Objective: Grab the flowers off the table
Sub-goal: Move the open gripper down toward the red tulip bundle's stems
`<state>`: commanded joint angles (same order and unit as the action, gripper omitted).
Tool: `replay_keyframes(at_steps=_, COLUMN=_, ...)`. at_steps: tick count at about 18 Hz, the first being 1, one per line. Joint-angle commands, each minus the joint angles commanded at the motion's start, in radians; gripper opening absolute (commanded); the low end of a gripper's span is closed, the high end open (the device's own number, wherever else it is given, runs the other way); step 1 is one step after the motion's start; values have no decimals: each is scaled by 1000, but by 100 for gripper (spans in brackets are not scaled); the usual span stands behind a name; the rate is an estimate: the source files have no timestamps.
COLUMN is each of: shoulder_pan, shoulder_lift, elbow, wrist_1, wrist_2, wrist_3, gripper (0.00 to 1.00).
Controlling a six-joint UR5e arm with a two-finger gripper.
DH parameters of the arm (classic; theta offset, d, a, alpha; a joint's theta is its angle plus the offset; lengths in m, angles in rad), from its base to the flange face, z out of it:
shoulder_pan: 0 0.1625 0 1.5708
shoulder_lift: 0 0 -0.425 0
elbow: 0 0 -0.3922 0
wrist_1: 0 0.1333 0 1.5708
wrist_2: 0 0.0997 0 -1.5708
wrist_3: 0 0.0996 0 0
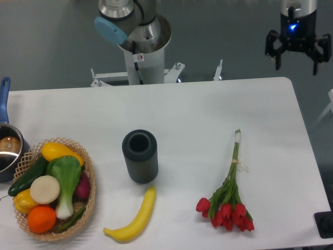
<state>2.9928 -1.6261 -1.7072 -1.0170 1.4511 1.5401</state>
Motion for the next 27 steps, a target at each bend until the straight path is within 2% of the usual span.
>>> replay_keyframes(at_steps=4, shoulder_pan=0, shoulder_lift=9, elbow=-17, wrist_1=-2, wrist_2=-5, wrist_3=-2, gripper=100)
replay_keyframes(at_steps=7, shoulder_pan=-2, shoulder_lift=17, elbow=-15, wrist_1=-5, wrist_2=-61, wrist_3=-6, gripper=100)
replay_keyframes(at_steps=11, shoulder_pan=-3, shoulder_lift=17, elbow=-41, wrist_1=-2, wrist_2=-90, wrist_3=-72, gripper=100)
replay_keyframes(at_steps=23, shoulder_pan=-24, shoulder_lift=-38, elbow=-77, wrist_1=8, wrist_2=-155, wrist_3=-238, gripper=100)
replay_keyframes(at_steps=27, shoulder_pan=-51, shoulder_lift=-78, elbow=-80, wrist_1=55, wrist_2=-227, wrist_3=-351, gripper=100)
